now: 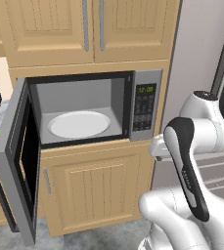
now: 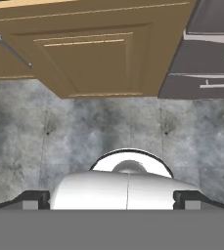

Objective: Place the sponge inside the microwave to prepare for sanitizing.

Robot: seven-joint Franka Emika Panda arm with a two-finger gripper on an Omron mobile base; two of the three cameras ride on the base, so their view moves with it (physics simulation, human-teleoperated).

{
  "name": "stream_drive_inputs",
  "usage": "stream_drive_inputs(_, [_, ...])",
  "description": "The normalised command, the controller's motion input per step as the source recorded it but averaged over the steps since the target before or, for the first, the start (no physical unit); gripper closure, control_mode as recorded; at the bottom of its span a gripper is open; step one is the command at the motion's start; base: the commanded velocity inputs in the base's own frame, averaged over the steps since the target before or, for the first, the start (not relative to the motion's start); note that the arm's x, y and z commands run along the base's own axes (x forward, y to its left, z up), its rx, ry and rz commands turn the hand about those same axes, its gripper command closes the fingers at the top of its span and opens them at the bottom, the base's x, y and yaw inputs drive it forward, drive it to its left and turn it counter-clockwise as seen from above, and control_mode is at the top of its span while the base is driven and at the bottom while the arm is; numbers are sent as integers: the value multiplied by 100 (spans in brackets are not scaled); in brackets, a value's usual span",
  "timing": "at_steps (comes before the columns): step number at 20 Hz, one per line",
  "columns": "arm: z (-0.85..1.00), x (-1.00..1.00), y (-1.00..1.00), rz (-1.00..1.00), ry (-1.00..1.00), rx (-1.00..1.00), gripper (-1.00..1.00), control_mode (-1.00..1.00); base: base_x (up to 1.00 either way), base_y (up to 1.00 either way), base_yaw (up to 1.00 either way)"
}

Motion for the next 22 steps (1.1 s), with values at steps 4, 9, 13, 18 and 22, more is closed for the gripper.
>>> stream_drive_inputs(4, [0, -3, 0, 0, 0, 0, -100, 100, -3, 0, 0])
stream_drive_inputs(9, [0, 0, 0, 0, 0, 0, -100, 100, -15, -2, -1])
stream_drive_inputs(13, [0, 0, 0, 0, 0, 0, -100, 100, -43, -7, -5])
stream_drive_inputs(18, [0, 0, 0, 0, 0, 0, -100, 100, -22, -63, 2])
stream_drive_inputs(22, [0, 0, 0, 0, 0, 0, -100, 100, -12, -53, 23])
